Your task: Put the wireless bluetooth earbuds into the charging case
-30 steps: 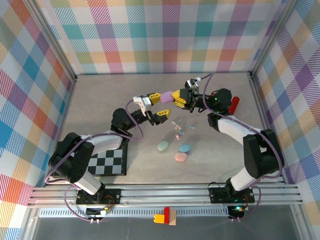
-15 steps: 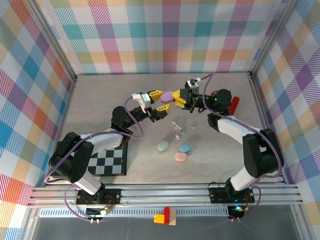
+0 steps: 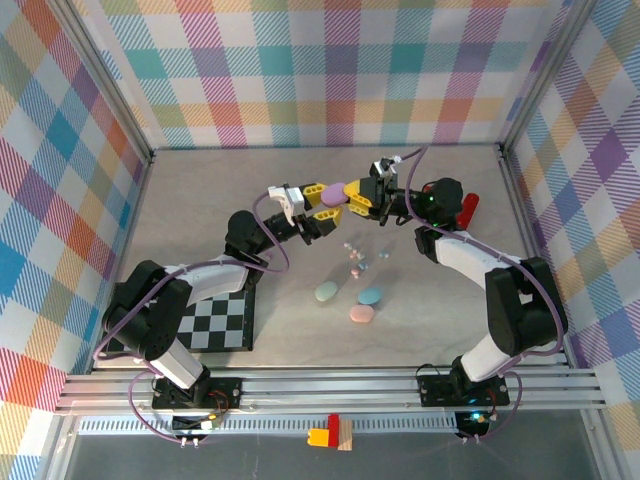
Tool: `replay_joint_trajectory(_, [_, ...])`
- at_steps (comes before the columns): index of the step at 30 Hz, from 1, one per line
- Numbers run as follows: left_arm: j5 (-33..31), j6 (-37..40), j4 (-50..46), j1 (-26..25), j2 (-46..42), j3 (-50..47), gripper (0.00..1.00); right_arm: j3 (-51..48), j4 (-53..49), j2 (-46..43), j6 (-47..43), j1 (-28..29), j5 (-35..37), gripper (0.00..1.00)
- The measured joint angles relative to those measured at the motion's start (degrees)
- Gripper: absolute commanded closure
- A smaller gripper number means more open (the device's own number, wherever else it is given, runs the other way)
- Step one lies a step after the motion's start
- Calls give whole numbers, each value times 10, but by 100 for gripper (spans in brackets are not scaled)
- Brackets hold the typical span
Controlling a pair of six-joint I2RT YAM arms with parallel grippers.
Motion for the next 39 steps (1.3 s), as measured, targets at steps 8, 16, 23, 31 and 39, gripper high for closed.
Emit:
replay_joint_trajectory(8, [3,-1,0,0,0,2,52,0,-11,0,-9,0,0,82])
replay_joint_trajectory(16, [3,-7,0,0,2,2,64,0,-11,0,-9,0,-2,80])
replay_joint_trajectory(23, [10,-9,-1,0,2,2,68,0,-26,-1,-20,0,-2,57])
replay_joint_trajectory(31, [30,-9,0,0,2,1,68,0,-188,-47,-155,-17,16,20])
replay_joint_trajectory(39, [58,-7,-13,1,-11,-25,69,87,-622,-169,-584,-21,145,16])
